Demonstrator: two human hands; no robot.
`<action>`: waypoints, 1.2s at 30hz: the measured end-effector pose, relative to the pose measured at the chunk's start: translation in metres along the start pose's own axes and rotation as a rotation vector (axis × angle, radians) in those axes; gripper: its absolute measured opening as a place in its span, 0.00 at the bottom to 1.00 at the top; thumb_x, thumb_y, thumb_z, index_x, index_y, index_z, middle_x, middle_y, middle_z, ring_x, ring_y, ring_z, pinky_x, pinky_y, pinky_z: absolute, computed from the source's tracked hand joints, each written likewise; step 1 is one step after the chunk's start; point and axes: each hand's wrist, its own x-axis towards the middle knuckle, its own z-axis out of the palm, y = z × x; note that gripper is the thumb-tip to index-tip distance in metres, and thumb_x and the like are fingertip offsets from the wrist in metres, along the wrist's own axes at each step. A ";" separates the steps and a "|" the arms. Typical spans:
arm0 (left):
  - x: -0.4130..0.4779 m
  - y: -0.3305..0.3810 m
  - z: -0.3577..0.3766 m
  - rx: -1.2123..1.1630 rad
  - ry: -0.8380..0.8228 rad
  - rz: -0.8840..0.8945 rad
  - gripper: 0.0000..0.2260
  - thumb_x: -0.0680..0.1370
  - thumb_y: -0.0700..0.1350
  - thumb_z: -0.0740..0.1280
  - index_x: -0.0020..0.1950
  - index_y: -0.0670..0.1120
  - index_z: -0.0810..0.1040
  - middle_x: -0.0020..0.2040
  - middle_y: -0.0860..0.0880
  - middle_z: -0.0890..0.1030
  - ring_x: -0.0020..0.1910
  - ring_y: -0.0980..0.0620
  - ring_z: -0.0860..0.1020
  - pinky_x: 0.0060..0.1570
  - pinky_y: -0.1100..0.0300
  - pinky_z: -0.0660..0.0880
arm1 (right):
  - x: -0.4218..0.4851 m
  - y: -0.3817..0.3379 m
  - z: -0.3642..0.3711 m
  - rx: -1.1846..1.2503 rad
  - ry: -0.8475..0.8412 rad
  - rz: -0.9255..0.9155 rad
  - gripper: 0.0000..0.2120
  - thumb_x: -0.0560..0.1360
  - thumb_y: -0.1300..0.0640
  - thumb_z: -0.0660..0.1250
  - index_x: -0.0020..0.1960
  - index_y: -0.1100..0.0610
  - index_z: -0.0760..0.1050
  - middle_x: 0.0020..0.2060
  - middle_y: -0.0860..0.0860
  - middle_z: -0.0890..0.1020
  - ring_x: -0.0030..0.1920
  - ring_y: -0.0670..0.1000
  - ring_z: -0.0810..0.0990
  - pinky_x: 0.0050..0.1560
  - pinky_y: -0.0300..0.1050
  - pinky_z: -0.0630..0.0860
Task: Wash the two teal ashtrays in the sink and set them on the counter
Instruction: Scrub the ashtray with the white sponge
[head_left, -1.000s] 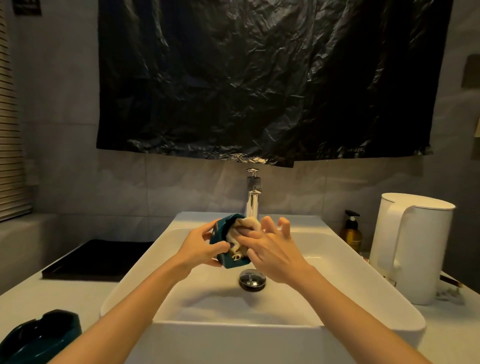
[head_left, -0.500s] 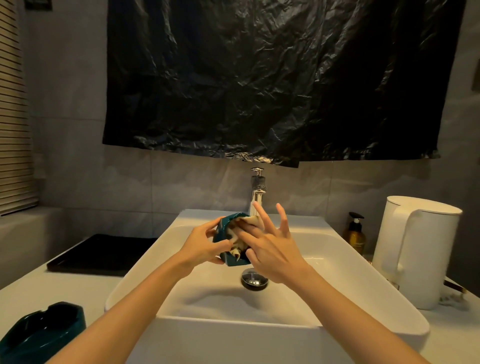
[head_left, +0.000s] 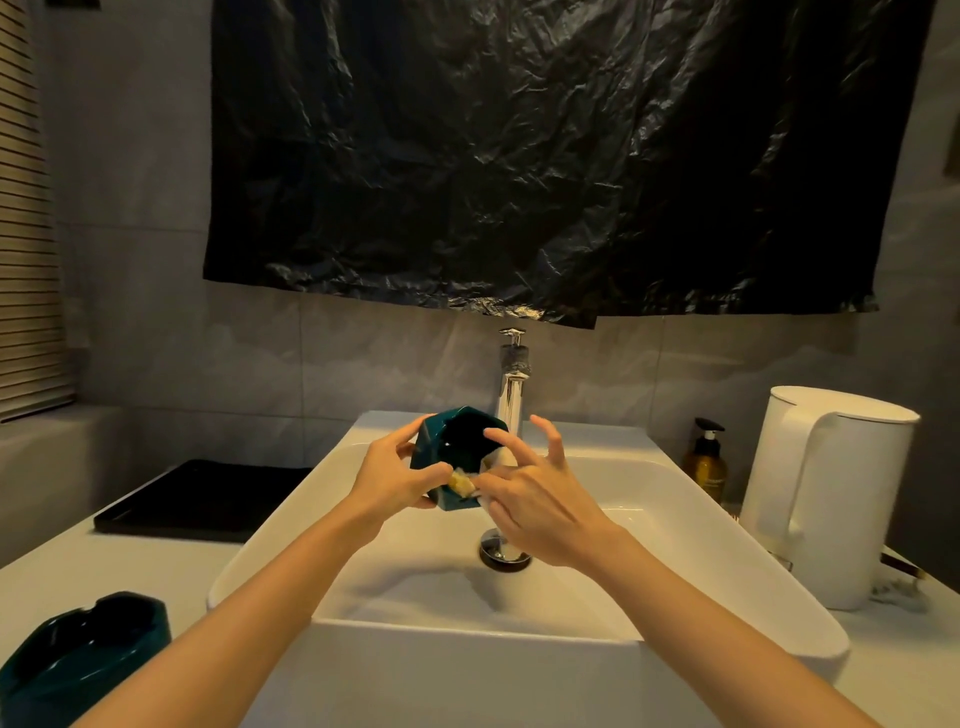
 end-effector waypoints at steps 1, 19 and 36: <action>0.000 0.000 0.000 0.003 -0.012 0.001 0.30 0.71 0.35 0.72 0.71 0.50 0.68 0.62 0.46 0.73 0.55 0.48 0.74 0.38 0.56 0.80 | 0.000 -0.001 -0.001 0.041 -0.010 -0.027 0.19 0.79 0.49 0.51 0.45 0.48 0.80 0.46 0.45 0.85 0.70 0.52 0.70 0.71 0.55 0.44; 0.002 -0.002 -0.004 -0.013 -0.169 -0.011 0.28 0.74 0.40 0.71 0.71 0.52 0.66 0.67 0.46 0.72 0.59 0.44 0.76 0.45 0.52 0.81 | 0.006 -0.004 -0.004 -0.062 -0.012 -0.013 0.26 0.79 0.46 0.42 0.74 0.46 0.64 0.73 0.45 0.66 0.77 0.55 0.41 0.70 0.71 0.36; 0.001 -0.004 -0.003 0.053 -0.223 -0.026 0.26 0.74 0.40 0.70 0.71 0.51 0.67 0.66 0.46 0.73 0.57 0.46 0.77 0.44 0.53 0.80 | 0.006 -0.002 -0.001 -0.033 -0.049 -0.037 0.24 0.79 0.46 0.43 0.72 0.42 0.65 0.73 0.43 0.66 0.77 0.57 0.38 0.67 0.73 0.31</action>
